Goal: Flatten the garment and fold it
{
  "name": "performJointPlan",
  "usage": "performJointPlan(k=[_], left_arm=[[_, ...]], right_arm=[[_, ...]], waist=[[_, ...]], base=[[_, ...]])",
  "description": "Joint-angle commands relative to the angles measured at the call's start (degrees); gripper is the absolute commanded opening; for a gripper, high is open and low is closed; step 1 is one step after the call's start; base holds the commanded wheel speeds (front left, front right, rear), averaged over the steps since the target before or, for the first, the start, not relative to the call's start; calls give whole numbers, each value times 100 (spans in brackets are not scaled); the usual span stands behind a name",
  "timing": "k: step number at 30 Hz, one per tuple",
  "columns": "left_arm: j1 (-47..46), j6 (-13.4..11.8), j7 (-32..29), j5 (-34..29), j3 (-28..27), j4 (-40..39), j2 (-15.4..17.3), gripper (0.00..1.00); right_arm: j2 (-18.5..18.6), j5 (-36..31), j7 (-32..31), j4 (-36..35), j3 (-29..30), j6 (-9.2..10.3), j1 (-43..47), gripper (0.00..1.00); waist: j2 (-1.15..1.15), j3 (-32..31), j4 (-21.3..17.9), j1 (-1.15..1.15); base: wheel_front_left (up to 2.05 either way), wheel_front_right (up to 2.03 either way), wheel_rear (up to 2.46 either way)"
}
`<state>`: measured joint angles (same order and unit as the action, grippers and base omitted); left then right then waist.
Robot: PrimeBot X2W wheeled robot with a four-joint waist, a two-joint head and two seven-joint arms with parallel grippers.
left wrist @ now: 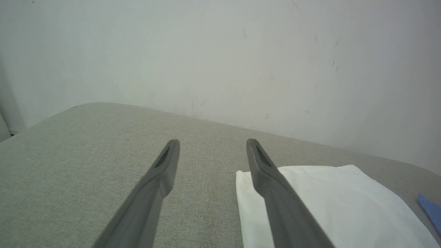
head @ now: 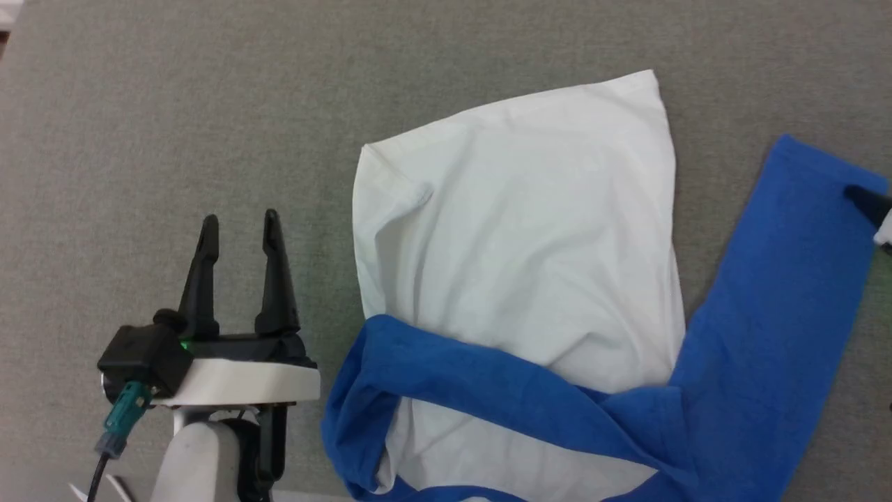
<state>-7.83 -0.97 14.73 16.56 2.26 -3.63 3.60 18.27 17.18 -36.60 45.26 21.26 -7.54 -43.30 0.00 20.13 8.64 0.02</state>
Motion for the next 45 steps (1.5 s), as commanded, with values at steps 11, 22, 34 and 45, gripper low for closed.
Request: performJointPlan(k=[11, 22, 34, 45], left_arm=[[-77, 54, 27, -131, -53, 210, -67, 100], [327, -18, 27, -151, 10, 460, -71, 100], [907, -54, 27, -188, 12, 637, -71, 100], [924, 36, 27, -160, 68, 860, -52, 100]], right_arm=[[-196, -181, -378, 574, 89, 5, -67, 0], [-268, 498, 483, -684, -1086, 5, 321, 0], [-625, 1322, 300, -3422, -2971, 5, 2143, 0], [-1500, 1812, 812, -3313, -4341, 5, 2788, 0]], waist=[[0, 15, 94, -2], [0, -1053, -132, -2], [0, -1956, -419, -2], [0, -2076, -153, -2]], base=[[0, 0, 0], [0, 0, 0], [0, 0, 0], [0, 0, 0]])
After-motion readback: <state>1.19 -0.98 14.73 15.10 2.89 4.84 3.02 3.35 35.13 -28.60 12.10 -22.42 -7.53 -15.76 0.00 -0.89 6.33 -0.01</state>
